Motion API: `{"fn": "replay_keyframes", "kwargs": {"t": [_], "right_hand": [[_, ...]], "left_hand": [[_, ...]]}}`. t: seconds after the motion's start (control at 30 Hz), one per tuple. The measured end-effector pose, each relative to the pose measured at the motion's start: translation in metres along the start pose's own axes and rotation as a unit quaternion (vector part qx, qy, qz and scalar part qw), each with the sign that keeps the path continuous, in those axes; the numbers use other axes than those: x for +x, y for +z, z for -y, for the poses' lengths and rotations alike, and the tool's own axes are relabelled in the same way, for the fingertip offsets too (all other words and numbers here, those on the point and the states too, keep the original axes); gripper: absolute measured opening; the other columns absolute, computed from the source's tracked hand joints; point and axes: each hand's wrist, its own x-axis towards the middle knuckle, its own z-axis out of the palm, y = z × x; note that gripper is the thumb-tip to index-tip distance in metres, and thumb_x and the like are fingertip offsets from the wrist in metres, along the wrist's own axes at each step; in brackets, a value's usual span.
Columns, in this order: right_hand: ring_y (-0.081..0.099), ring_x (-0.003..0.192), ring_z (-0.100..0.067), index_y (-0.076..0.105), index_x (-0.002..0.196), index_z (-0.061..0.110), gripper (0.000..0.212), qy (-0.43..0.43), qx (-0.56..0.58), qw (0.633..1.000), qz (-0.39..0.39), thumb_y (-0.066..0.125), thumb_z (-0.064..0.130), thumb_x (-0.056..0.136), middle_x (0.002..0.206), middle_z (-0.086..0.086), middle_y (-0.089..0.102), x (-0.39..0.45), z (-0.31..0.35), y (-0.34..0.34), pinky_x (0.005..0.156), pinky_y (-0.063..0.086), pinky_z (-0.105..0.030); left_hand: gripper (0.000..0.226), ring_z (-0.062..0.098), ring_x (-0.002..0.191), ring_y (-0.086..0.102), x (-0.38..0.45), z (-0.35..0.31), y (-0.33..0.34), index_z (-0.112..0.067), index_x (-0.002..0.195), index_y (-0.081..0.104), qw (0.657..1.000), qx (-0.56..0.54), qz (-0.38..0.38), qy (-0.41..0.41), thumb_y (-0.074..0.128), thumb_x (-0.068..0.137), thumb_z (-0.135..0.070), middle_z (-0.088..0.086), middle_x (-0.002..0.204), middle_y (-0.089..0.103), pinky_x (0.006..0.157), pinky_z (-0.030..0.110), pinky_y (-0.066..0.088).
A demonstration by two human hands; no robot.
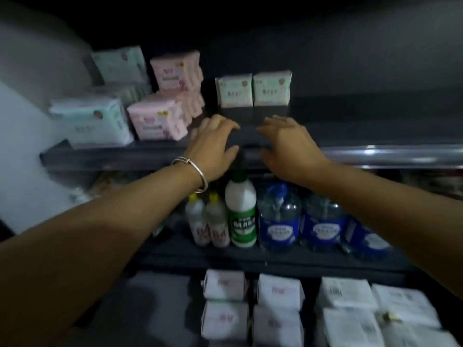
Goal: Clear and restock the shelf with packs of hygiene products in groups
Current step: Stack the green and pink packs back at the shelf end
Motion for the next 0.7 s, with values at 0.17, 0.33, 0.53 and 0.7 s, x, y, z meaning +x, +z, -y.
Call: {"fn": "replay_keyframes", "kwargs": {"t": [0.17,0.33,0.53,0.7], "right_hand": [[0.035,0.133,-0.032,0.054,0.129,0.006,0.047,-0.035,0.035,0.997,0.067,0.061,0.012,0.082,0.14,-0.014,0.046,-0.096,0.01,0.046,0.106,0.034,-0.043],[0.05,0.112,-0.03,0.056,0.119,0.009,0.039,-0.019,0.046,0.977,0.207,0.064,0.021,0.082,0.122,-0.009,0.057,-0.167,-0.007,0.116,0.092,0.045,-0.04],[0.034,0.128,-0.029,0.033,0.143,0.017,0.079,0.015,-0.007,0.921,0.389,0.068,0.049,0.079,0.14,-0.009,0.038,-0.208,-0.021,0.192,0.107,0.034,-0.04],[0.035,0.125,-0.028,0.028,0.141,0.015,0.087,0.028,-0.025,0.906,0.422,0.072,0.048,0.074,0.139,-0.01,0.035,-0.226,-0.015,0.229,0.104,0.036,-0.041]], "left_hand": [[0.045,0.025,0.119,0.039,-0.098,-0.018,0.036,-0.017,0.128,0.049,0.998,0.031,0.051,-0.022,0.06,0.086,-0.026,0.005,0.127,0.045,0.092,0.033,0.027],[0.055,0.024,0.129,0.033,-0.176,-0.022,0.104,-0.022,0.136,0.039,0.969,0.055,0.231,-0.067,0.059,0.088,-0.039,0.003,0.135,0.038,0.101,0.035,0.028],[0.081,0.025,0.135,0.026,-0.226,-0.002,0.177,-0.019,0.145,0.025,0.892,0.111,0.435,-0.05,0.067,0.08,-0.045,0.004,0.147,0.027,0.11,0.039,0.026],[0.092,0.026,0.134,0.027,-0.235,0.014,0.211,-0.016,0.144,0.023,0.87,0.12,0.475,-0.057,0.075,0.072,-0.042,0.006,0.146,0.027,0.109,0.039,0.029]]}}
